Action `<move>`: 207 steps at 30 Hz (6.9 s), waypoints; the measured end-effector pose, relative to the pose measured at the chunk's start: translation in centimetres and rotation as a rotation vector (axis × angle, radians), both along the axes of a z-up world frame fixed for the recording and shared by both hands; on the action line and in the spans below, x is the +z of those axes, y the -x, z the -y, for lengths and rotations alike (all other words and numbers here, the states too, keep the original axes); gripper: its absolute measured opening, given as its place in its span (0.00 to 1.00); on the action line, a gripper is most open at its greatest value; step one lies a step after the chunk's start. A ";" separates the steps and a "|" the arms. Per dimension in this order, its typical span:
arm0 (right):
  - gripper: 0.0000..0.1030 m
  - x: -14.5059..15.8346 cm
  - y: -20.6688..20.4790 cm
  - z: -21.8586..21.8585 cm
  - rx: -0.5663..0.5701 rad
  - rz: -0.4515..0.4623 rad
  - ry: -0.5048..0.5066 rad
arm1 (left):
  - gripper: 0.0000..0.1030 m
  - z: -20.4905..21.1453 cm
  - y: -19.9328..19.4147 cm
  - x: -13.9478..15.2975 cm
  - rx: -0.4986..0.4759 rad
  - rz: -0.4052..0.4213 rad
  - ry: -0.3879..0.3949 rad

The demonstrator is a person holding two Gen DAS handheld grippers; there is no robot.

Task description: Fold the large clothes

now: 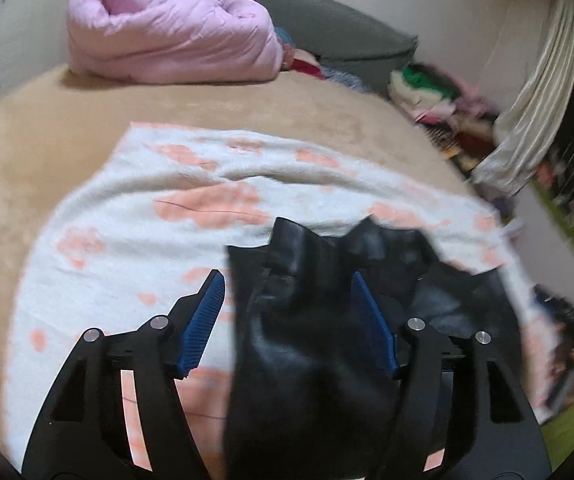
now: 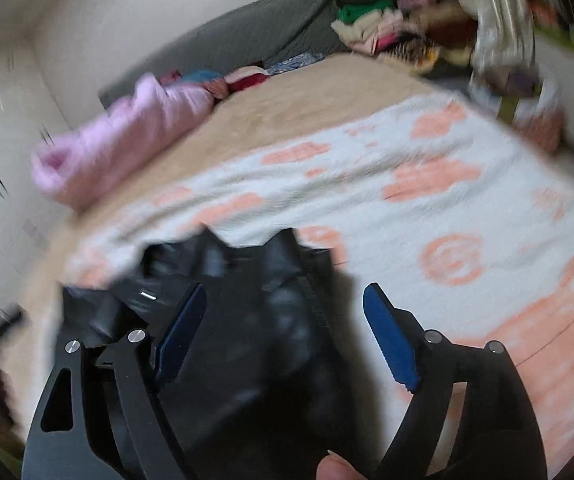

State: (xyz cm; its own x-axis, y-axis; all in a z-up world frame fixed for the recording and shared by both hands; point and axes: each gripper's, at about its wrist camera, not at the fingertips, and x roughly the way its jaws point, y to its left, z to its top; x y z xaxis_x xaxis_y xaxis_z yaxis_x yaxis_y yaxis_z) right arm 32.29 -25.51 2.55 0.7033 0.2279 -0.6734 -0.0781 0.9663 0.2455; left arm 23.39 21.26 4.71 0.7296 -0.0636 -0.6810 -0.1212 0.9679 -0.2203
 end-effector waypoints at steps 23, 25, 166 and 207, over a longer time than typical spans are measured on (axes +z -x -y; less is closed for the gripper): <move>0.14 -0.3 -4.8 -0.2 -0.052 0.034 -0.001 | 0.05 0.7 -4.5 -1.8 0.001 0.018 -0.121; 0.14 -1.2 -5.8 0.1 -0.067 0.004 -0.026 | 0.04 0.3 -5.7 -2.5 0.006 -0.005 -0.104; 0.28 -6.0 -3.8 -19.8 0.251 -0.253 0.205 | 0.33 1.0 -1.4 -6.1 -0.054 -0.188 0.263; 0.39 -8.7 18.8 -35.4 0.762 0.390 0.730 | 0.34 0.0 -2.1 -6.6 -0.077 -0.193 0.308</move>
